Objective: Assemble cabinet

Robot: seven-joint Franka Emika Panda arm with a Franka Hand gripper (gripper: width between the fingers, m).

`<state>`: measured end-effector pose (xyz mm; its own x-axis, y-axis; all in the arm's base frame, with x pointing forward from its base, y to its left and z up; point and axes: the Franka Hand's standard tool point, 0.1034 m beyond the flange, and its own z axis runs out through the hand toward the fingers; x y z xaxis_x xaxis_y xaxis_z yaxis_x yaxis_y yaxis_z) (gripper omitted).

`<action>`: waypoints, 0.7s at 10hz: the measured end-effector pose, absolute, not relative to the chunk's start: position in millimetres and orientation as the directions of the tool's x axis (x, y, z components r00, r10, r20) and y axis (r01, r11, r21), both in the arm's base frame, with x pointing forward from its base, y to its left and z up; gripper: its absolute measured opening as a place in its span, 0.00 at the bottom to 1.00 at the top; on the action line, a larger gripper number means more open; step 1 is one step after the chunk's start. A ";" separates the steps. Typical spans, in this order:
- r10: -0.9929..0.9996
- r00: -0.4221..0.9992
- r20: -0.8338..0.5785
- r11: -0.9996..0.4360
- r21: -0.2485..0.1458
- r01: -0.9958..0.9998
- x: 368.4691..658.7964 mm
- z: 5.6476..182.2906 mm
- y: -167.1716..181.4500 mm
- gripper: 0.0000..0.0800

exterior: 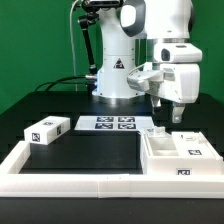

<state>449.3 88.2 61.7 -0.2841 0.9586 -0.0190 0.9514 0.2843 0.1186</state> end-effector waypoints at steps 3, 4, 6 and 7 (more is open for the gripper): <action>0.932 -0.361 -0.022 0.361 0.101 0.927 441.5 54.9 88.5 1.00; 0.931 -0.364 -0.019 0.364 0.095 0.927 438.8 51.8 88.7 1.00; 0.937 -0.350 -0.006 0.350 0.069 0.934 429.8 38.1 80.4 1.00; 0.940 -0.341 0.000 0.340 0.060 0.938 427.2 33.2 76.8 1.00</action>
Offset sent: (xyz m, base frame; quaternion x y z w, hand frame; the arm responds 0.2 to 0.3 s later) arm -0.0124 0.0032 -0.0108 0.0032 -0.0037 -0.1088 0.9941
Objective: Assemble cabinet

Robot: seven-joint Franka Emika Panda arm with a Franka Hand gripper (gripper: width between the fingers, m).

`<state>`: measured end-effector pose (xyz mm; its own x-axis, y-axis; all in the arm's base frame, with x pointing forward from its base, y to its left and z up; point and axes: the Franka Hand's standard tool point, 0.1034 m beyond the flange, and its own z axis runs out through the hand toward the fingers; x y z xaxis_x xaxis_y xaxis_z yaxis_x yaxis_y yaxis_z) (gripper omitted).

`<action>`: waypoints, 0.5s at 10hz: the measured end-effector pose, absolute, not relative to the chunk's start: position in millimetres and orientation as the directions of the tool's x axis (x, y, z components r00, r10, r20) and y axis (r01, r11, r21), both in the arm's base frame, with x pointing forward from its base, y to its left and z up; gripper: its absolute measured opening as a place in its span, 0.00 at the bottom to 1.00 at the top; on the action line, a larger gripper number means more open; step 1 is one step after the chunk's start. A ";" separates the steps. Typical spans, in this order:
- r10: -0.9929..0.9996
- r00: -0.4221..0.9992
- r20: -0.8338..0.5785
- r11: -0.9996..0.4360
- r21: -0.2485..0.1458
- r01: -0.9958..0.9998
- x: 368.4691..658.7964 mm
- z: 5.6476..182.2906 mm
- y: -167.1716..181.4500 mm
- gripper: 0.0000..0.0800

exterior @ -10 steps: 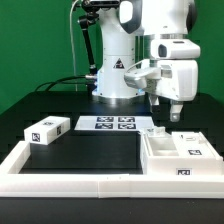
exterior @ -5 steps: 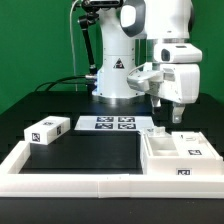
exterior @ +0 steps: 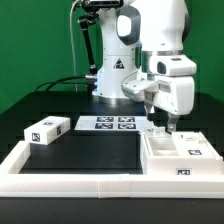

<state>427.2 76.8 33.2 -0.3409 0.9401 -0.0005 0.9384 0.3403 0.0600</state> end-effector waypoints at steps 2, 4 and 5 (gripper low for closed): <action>0.942 -0.336 0.007 0.336 0.044 0.941 422.2 25.7 75.6 1.00; 0.943 -0.333 0.016 0.333 0.027 0.943 417.2 17.6 75.9 1.00; 0.943 -0.331 0.019 0.331 0.021 0.944 415.1 14.7 76.1 0.95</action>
Offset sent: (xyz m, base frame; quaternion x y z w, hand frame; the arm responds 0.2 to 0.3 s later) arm -0.0027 0.0052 -0.0142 0.0115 0.0173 0.0063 0.9998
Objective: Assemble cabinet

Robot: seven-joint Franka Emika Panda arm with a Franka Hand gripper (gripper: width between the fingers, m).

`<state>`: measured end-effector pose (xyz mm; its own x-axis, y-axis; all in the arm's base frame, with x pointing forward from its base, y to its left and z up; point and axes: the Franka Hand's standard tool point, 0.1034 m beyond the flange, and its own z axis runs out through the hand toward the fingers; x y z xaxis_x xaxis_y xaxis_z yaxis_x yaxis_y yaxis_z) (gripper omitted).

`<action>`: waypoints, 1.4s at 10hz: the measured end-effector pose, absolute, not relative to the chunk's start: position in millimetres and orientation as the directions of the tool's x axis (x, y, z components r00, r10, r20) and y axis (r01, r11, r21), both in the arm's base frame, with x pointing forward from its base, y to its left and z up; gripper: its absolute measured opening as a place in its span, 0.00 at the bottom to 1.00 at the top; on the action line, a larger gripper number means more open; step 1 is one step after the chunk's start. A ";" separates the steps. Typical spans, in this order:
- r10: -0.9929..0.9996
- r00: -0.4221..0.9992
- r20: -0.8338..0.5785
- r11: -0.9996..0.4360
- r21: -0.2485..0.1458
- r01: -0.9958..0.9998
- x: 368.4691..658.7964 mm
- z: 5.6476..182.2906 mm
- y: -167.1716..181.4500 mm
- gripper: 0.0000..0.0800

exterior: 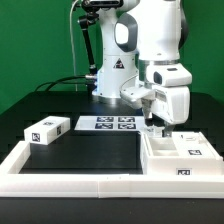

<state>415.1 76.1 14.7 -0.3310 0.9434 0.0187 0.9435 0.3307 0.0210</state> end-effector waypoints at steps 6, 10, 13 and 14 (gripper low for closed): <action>0.945 -0.327 0.021 0.326 0.015 0.945 413.0 12.4 75.8 0.14; 0.945 -0.326 0.021 0.325 0.015 0.945 413.3 12.5 75.5 0.08; 0.971 -0.241 0.013 0.240 0.026 0.970 414.9 23.2 65.0 0.08; 0.982 -0.187 0.004 0.187 0.022 0.982 415.1 28.9 62.2 0.09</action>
Offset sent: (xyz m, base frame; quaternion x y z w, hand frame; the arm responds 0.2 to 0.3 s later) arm -0.0006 0.0034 0.0007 -0.0040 0.0051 0.0075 1.0000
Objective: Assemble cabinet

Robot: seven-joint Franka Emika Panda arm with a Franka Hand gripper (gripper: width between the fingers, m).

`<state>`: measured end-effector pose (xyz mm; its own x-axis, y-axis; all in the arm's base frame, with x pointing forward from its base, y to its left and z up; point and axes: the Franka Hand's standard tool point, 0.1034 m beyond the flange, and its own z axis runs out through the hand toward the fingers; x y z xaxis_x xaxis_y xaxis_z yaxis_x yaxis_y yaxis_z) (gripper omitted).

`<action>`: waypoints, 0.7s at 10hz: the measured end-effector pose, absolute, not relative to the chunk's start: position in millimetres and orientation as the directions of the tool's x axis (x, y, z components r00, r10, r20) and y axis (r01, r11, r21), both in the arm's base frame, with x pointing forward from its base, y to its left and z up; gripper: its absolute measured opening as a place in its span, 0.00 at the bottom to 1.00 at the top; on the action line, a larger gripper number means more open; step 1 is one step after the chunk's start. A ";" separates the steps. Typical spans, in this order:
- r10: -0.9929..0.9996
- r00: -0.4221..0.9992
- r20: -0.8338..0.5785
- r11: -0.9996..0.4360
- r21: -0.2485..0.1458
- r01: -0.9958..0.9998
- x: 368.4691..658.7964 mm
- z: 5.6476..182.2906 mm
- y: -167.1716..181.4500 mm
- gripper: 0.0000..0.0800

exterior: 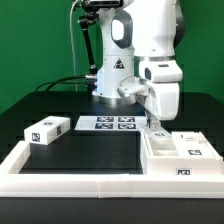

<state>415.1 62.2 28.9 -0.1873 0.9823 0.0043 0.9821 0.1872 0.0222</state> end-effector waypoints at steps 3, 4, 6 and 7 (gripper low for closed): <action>0.991 -0.132 -0.026 0.132 -0.006 0.991 415.2 41.0 55.0 0.09; 0.992 -0.124 -0.033 0.124 -0.008 0.992 416.6 45.0 52.3 0.09; 0.992 -0.126 -0.030 0.125 -0.014 0.992 414.3 41.5 52.9 0.09; 0.992 -0.126 -0.030 0.125 -0.014 0.992 414.3 41.5 52.9 0.09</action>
Offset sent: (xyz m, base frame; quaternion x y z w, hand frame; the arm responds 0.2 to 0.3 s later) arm 0.0016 0.0020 0.0266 0.0234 0.0244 0.0752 0.9966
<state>414.3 52.9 41.5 -0.1257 0.9916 -0.0301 0.9920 0.1253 -0.0142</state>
